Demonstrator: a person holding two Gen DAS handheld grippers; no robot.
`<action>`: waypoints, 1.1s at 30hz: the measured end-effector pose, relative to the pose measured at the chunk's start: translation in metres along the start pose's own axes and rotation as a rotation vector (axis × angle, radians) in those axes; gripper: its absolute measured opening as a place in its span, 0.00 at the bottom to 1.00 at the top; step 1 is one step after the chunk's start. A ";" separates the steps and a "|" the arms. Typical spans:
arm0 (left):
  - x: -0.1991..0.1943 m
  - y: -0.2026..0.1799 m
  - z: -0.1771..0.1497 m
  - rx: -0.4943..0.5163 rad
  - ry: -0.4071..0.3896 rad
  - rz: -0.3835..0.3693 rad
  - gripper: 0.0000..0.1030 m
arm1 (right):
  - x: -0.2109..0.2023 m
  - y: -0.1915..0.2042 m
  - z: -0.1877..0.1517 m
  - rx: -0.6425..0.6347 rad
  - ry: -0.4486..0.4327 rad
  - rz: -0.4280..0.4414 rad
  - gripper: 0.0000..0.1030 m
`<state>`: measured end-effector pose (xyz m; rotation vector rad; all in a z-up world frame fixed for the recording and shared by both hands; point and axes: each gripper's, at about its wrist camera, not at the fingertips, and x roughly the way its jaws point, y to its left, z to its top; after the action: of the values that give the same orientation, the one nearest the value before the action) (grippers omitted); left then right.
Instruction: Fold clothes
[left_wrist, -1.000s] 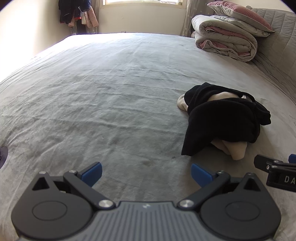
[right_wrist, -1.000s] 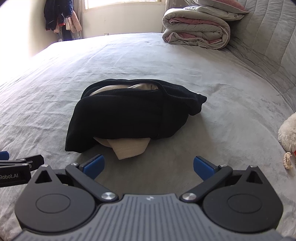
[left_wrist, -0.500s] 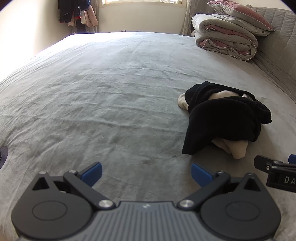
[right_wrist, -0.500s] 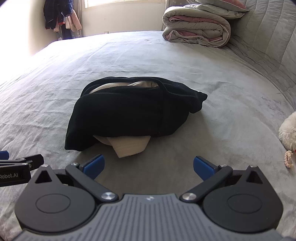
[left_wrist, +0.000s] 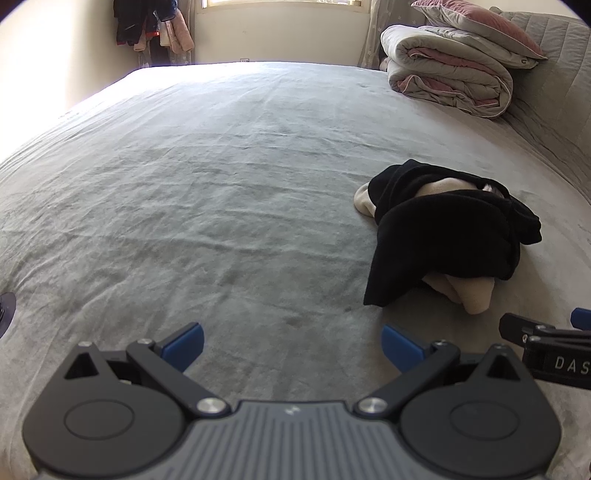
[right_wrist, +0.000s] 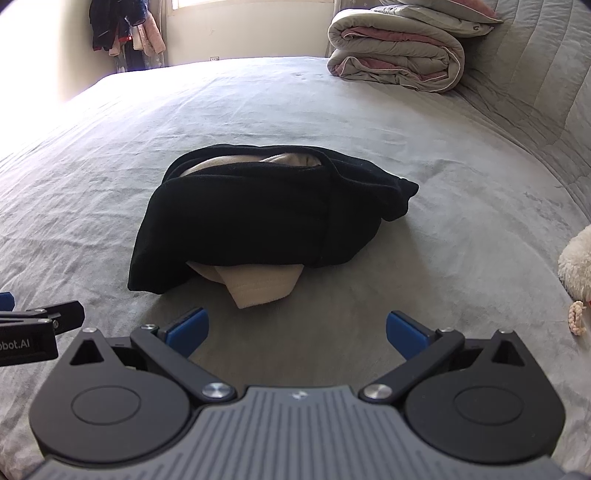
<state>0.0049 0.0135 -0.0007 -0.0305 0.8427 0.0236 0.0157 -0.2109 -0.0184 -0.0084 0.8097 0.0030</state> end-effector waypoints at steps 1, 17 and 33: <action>0.000 0.000 0.000 0.000 0.000 0.001 1.00 | 0.001 0.000 0.000 0.000 0.003 -0.002 1.00; 0.004 -0.001 -0.001 0.004 0.007 0.018 1.00 | 0.001 0.000 0.000 -0.001 0.004 -0.001 1.00; 0.006 0.002 0.000 0.000 0.012 0.027 1.00 | 0.001 0.000 0.001 -0.004 0.013 -0.002 1.00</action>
<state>0.0087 0.0154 -0.0057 -0.0190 0.8550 0.0482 0.0173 -0.2114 -0.0183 -0.0131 0.8223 0.0033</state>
